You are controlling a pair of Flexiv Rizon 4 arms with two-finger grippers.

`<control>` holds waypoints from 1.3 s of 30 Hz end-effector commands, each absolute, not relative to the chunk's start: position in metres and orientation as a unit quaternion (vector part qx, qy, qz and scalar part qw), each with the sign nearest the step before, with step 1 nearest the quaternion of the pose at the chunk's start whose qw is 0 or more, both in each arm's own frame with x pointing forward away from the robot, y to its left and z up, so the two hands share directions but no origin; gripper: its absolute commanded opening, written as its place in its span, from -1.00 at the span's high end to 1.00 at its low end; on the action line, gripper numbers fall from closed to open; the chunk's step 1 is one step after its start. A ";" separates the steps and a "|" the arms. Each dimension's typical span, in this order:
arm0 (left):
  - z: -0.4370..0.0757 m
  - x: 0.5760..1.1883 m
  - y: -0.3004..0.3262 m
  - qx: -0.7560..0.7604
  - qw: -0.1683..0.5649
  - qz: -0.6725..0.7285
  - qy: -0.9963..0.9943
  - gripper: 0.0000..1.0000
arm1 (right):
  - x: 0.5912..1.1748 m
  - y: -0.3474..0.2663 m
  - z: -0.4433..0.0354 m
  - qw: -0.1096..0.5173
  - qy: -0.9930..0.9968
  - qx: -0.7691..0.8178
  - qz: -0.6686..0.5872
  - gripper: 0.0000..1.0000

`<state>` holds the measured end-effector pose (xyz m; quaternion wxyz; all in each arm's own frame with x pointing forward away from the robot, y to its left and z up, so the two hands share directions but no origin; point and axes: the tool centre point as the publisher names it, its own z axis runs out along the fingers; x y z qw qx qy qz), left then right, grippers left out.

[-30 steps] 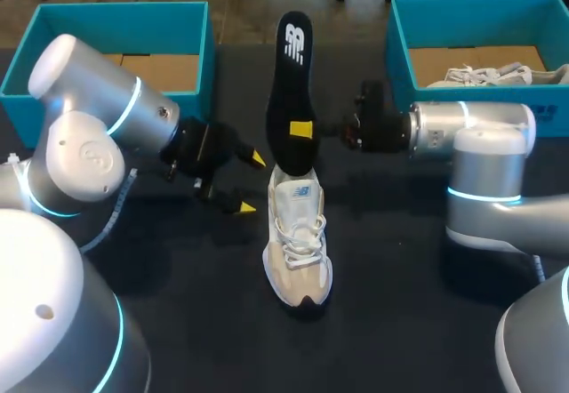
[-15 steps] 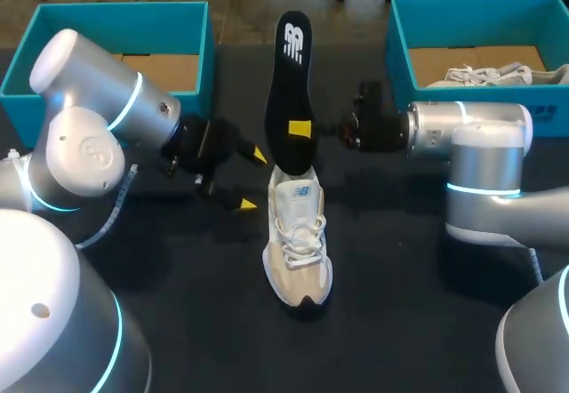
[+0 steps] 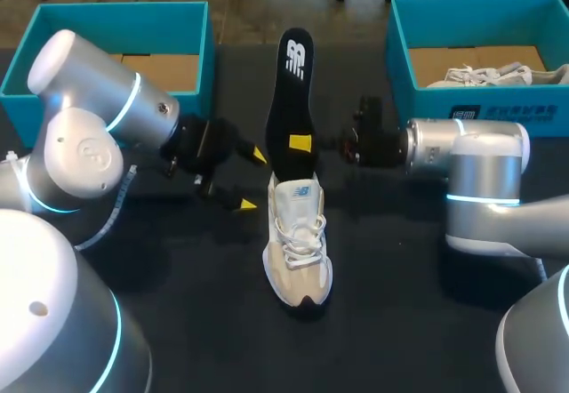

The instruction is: Take the shoe out of the shoebox, open the shoe tongue, remove and reinsert the insole, then place the shoe into the shoebox

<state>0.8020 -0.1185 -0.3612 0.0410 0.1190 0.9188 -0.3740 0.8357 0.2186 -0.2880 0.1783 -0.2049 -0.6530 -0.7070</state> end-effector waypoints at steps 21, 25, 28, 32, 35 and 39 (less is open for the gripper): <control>-0.362 0.797 -0.127 0.115 0.042 -0.380 0.917 -1.00 | 0.830 0.230 -0.292 0.184 -0.653 -0.203 -0.706 1.00; -0.363 0.793 -0.126 0.114 0.041 -0.382 0.916 -1.00 | 0.830 0.228 -0.291 0.180 -0.655 -0.204 -0.705 1.00; -0.362 0.792 -0.126 0.113 0.040 -0.384 0.916 -1.00 | 0.831 0.225 -0.291 0.179 -0.658 -0.207 -0.702 1.00; -0.361 0.792 -0.128 0.113 0.039 -0.386 0.915 -1.00 | 0.833 0.222 -0.294 0.184 -0.661 -0.212 -0.696 1.00; -0.360 0.792 -0.128 0.111 0.040 -0.389 0.914 -1.00 | 0.832 0.220 -0.296 0.186 -0.661 -0.216 -0.694 1.00; -0.361 0.793 -0.130 0.113 0.041 -0.391 0.912 -1.00 | 0.831 0.218 -0.298 0.185 -0.661 -0.214 -0.695 1.00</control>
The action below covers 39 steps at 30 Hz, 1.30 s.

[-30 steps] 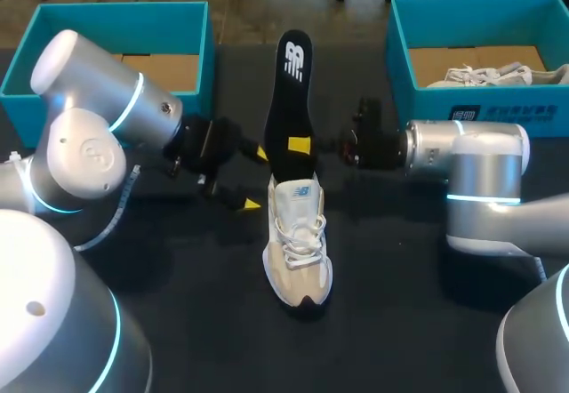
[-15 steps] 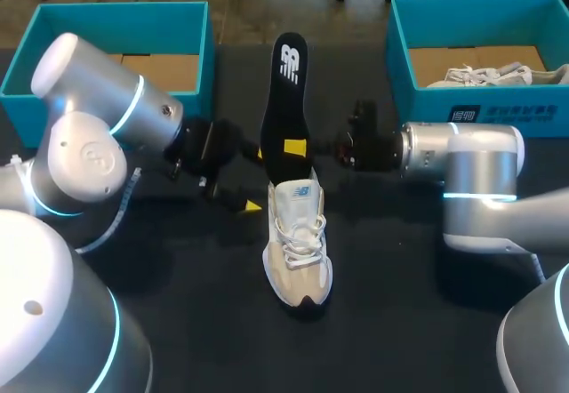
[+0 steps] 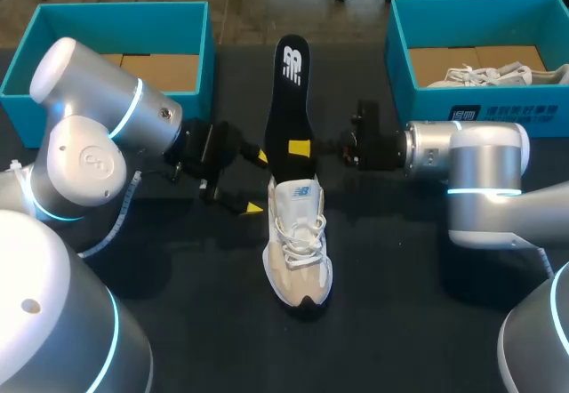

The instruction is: Take the shoe out of the shoebox, open the shoe tongue, remove and reinsert the insole, then place the shoe into the shoebox

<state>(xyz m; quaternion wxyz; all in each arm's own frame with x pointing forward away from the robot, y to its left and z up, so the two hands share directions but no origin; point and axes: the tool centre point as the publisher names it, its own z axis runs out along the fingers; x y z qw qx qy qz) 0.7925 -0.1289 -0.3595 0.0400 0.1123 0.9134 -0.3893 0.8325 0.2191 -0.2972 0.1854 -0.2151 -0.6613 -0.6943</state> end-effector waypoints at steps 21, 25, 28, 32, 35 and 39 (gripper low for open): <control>-0.358 0.795 -0.132 0.113 0.051 -0.402 0.907 -1.00 | 0.812 0.222 -0.318 0.194 -0.659 -0.219 -0.693 1.00; -0.356 0.797 -0.133 0.116 0.052 -0.401 0.907 -1.00 | 0.808 0.223 -0.321 0.196 -0.658 -0.222 -0.692 1.00; -0.357 0.798 -0.131 0.117 0.054 -0.398 0.908 -1.00 | 0.806 0.223 -0.323 0.197 -0.659 -0.228 -0.690 1.00; -0.358 0.798 -0.130 0.118 0.058 -0.398 0.908 -1.00 | 0.804 0.221 -0.328 0.202 -0.665 -0.238 -0.678 1.00; -0.358 0.798 -0.129 0.118 0.058 -0.397 0.908 -1.00 | 0.801 0.220 -0.333 0.210 -0.665 -0.244 -0.674 1.00; -0.356 0.800 -0.127 0.119 0.060 -0.396 0.908 -1.00 | 0.797 0.220 -0.337 0.219 -0.663 -0.250 -0.671 1.00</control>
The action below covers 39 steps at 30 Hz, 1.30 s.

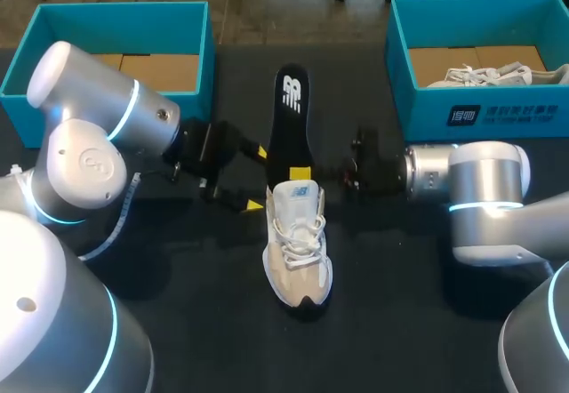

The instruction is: Take the shoe out of the shoebox, open the shoe tongue, remove and reinsert the insole, then place the shoe into the shoebox

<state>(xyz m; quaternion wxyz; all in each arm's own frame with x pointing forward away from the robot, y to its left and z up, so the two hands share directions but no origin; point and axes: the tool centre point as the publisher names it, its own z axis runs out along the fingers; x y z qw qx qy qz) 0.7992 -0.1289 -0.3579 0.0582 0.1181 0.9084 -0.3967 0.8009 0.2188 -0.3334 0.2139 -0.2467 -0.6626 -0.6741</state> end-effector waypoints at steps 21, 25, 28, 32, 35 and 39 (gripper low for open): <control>-0.356 0.804 -0.127 0.118 0.067 -0.398 0.908 -1.00 | 0.777 0.220 -0.353 0.235 -0.663 -0.291 -0.649 1.00; -0.356 0.804 -0.127 0.118 0.067 -0.398 0.908 -1.00 | 0.776 0.219 -0.352 0.219 -0.661 -0.293 -0.656 1.00; -0.356 0.804 -0.127 0.118 0.067 -0.398 0.908 -1.00 | 0.779 0.220 -0.348 0.211 -0.663 -0.289 -0.658 0.81; -0.356 0.804 -0.127 0.118 0.067 -0.398 0.908 -1.00 | 0.782 0.224 -0.342 0.203 -0.667 -0.281 -0.659 0.44; -0.356 0.804 -0.127 0.118 0.067 -0.398 0.908 -1.00 | 0.784 0.226 -0.337 0.199 -0.670 -0.276 -0.660 0.43; -0.356 0.804 -0.127 0.118 0.067 -0.398 0.908 -1.00 | 0.785 0.227 -0.333 0.192 -0.671 -0.268 -0.664 0.43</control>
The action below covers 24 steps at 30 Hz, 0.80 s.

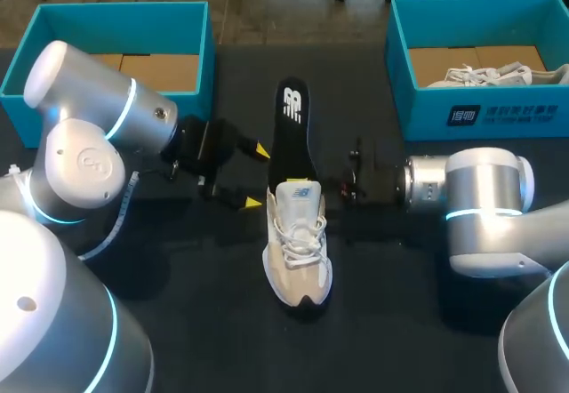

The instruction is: Take the shoe out of the shoebox, open the shoe tongue, remove and reinsert the insole, then place the shoe into the shoebox

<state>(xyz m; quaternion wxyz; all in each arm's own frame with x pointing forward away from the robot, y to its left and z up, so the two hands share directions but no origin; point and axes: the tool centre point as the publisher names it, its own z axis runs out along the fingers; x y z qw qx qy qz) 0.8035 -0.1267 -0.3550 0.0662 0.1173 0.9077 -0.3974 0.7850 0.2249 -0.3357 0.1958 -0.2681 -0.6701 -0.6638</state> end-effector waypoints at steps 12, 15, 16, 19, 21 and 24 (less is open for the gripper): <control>-0.356 0.804 -0.127 0.118 0.067 -0.398 0.908 -1.00 | 0.801 0.228 -0.319 0.191 -0.693 -0.250 -0.649 0.38; -0.356 0.804 -0.127 0.118 0.067 -0.398 0.908 -1.00 | 0.806 0.227 -0.315 0.201 -0.705 -0.249 -0.633 0.37; -0.356 0.804 -0.127 0.118 0.067 -0.398 0.908 -1.00 | 0.807 0.228 -0.314 0.204 -0.707 -0.246 -0.631 0.37; -0.356 0.804 -0.127 0.118 0.067 -0.398 0.908 -1.00 | 0.812 0.230 -0.311 0.218 -0.721 -0.245 -0.610 0.37; -0.356 0.804 -0.127 0.118 0.067 -0.398 0.908 -1.00 | 0.813 0.231 -0.311 0.226 -0.730 -0.249 -0.595 0.40; -0.356 0.804 -0.127 0.118 0.067 -0.398 0.908 -1.00 | 0.814 0.231 -0.311 0.233 -0.734 -0.250 -0.587 0.44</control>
